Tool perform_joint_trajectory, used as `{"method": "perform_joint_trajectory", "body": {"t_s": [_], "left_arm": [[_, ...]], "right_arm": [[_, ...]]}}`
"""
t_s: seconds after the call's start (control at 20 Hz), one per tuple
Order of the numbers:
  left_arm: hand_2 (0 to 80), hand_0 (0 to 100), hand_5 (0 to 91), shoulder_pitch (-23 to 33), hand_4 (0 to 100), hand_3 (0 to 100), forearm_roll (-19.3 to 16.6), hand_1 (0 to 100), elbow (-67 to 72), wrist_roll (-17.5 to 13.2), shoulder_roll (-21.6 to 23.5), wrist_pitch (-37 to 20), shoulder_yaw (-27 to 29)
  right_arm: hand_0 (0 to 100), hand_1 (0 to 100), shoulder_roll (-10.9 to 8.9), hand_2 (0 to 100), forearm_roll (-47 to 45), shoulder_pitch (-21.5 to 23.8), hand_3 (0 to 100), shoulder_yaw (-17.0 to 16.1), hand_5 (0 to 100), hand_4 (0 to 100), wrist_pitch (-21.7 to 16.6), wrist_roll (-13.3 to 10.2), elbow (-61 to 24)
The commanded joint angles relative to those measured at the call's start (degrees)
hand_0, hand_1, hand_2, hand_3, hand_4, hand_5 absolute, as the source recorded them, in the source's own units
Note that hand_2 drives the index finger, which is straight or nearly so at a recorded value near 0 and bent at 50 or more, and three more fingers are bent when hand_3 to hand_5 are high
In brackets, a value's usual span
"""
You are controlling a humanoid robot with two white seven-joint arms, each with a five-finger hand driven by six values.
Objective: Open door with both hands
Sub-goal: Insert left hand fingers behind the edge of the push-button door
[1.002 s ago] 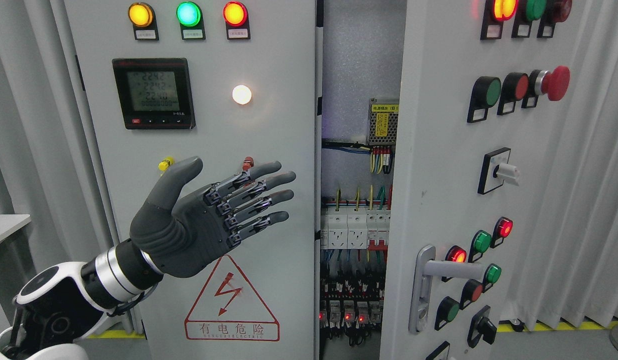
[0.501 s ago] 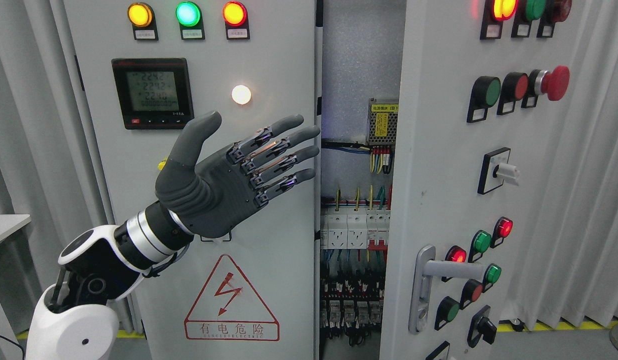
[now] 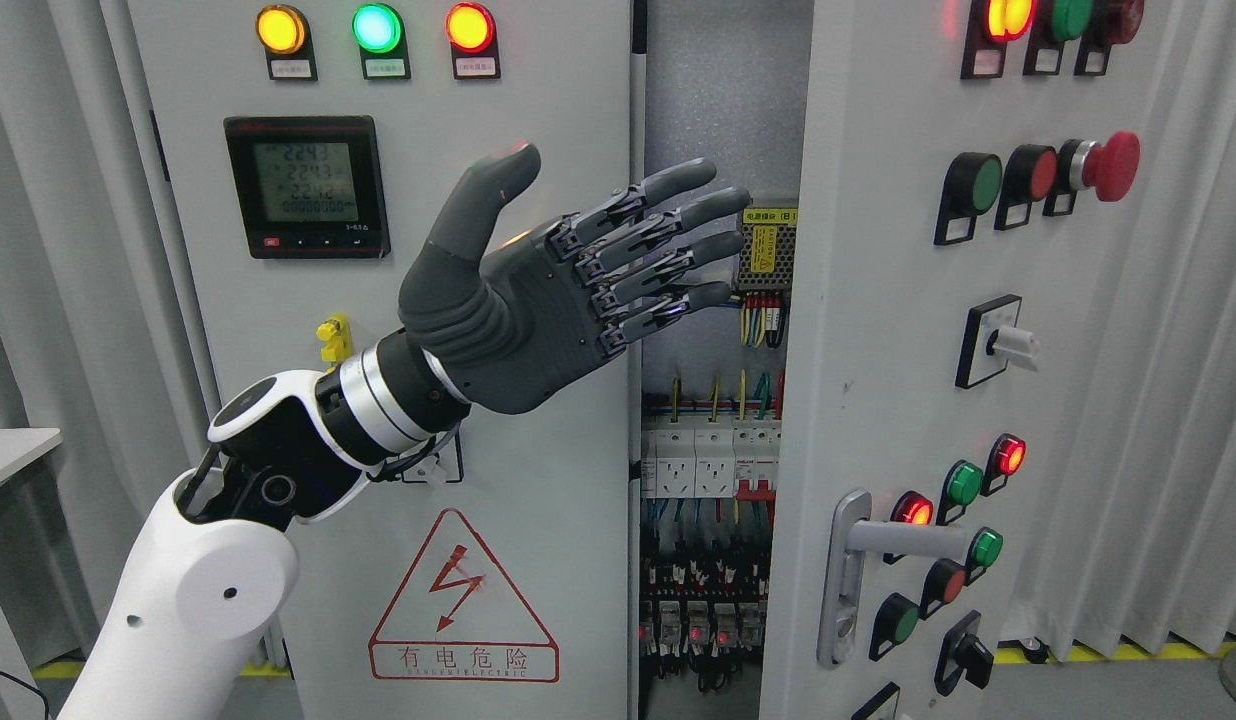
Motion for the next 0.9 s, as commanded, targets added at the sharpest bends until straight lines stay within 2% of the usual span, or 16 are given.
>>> {"method": "perform_joint_trajectory", "body": {"t_s": [0.0, 0.1, 0.25, 0.5, 0.6, 0.85], "left_arm": [[2.8, 30, 0.0, -4.6, 4, 3, 4.7, 0, 5.8, 0.0, 3.7, -0.9, -15.4], [2.8, 30, 0.0, -5.9, 4, 3, 6.0, 0, 5.8, 0.0, 5.0, -1.6, -18.0], [2.8, 30, 0.0, -7.6, 4, 3, 6.4, 0, 5.7, -0.1, 5.4, -5.5, -23.7], [2.7, 30, 0.0, -8.8, 4, 3, 7.2, 0, 5.2, -0.1, 5.2, -6.1, -24.9], [2.7, 30, 0.0, -10.5, 4, 3, 8.8, 0, 5.3, -0.1, 5.2, -6.3, -27.1], [2.8, 30, 0.0, -16.4, 4, 3, 13.6, 0, 5.4, -0.1, 5.1, -12.9, -35.3]], "right_arm": [[22, 0, -0.27, 0, 0.0, -1.3, 0, 0.0, 0, 0, 0.0, 0.0, 0.7], [22, 0, -0.27, 0, 0.0, -1.3, 0, 0.0, 0, 0, 0.0, 0.0, 0.7], [22, 0, -0.27, 0, 0.0, -1.3, 0, 0.0, 0, 0, 0.0, 0.0, 0.7], [22, 0, -0.27, 0, 0.0, -1.3, 0, 0.0, 0, 0, 0.0, 0.0, 0.7], [22, 0, -0.27, 0, 0.0, -1.3, 0, 0.0, 0, 0, 0.0, 0.0, 0.7], [22, 0, -0.27, 0, 0.0, -1.3, 0, 0.0, 0, 0, 0.0, 0.0, 0.7]]}}
